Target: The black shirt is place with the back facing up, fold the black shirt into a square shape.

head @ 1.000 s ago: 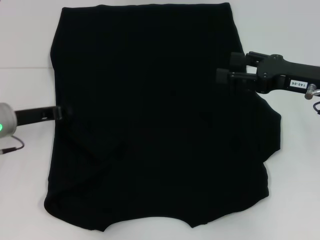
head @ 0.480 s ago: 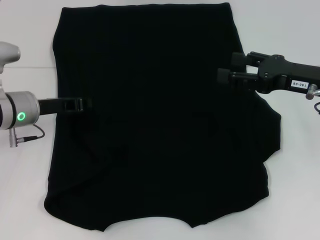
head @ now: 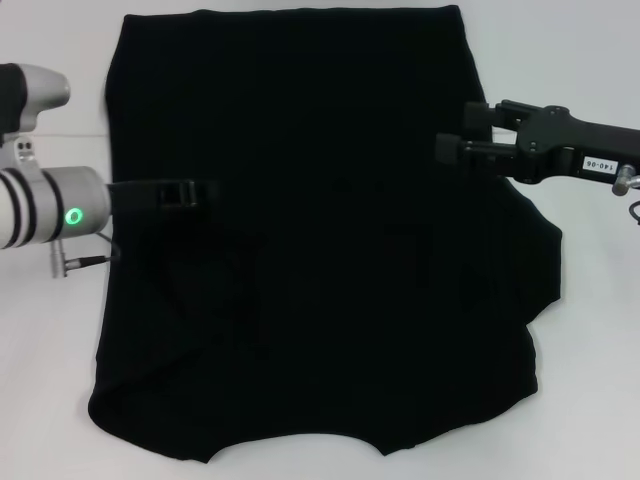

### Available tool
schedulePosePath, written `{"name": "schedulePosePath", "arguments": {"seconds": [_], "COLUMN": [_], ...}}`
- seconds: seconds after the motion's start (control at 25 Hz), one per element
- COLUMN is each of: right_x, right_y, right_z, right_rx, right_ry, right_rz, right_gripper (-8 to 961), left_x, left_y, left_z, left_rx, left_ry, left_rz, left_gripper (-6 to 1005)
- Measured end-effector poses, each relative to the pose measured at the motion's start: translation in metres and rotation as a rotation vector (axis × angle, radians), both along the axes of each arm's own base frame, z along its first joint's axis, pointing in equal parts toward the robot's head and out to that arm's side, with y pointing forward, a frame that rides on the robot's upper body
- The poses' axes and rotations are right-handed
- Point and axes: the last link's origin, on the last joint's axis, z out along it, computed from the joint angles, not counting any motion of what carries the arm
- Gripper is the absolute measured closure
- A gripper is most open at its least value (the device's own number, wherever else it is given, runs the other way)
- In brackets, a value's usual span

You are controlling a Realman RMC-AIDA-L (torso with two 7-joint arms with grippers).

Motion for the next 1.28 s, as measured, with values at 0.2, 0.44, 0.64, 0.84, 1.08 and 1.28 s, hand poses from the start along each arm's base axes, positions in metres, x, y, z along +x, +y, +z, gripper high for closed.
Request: {"name": "schedulePosePath", "arguments": {"seconds": [0.2,0.44,0.64,0.84,1.08,1.28], "right_x": [-0.002,-0.001,0.003,0.003,0.002,0.0], "right_y": [0.001,0.002,0.002,0.003,0.005,0.006], "right_z": [0.0,0.002,0.007,0.007,0.008,0.009], "right_rx": [0.0,0.009,0.026,0.028,0.033,0.034], "right_ry": [0.0,0.007,0.017,0.018,0.016,0.016], "right_rz": [0.004,-0.002,-0.017,-0.023,-0.028,-0.025], "right_gripper": [177,179,180,182,183,185], "left_x": [0.009,0.014,0.002,-0.019,-0.039,-0.041], "left_y": [0.005,0.007,-0.001,-0.016,-0.025,-0.028], "left_z": [-0.009,-0.014,0.001,0.022,0.031,0.019], "left_rx": [0.013,0.03,0.023,0.046,0.089,0.054], "left_ry": [-0.017,-0.041,-0.051,-0.054,-0.04,-0.041], "left_rz": [0.002,0.01,0.013,0.049,0.107,0.113], "left_gripper": [826,657,488,291,157,159]}}
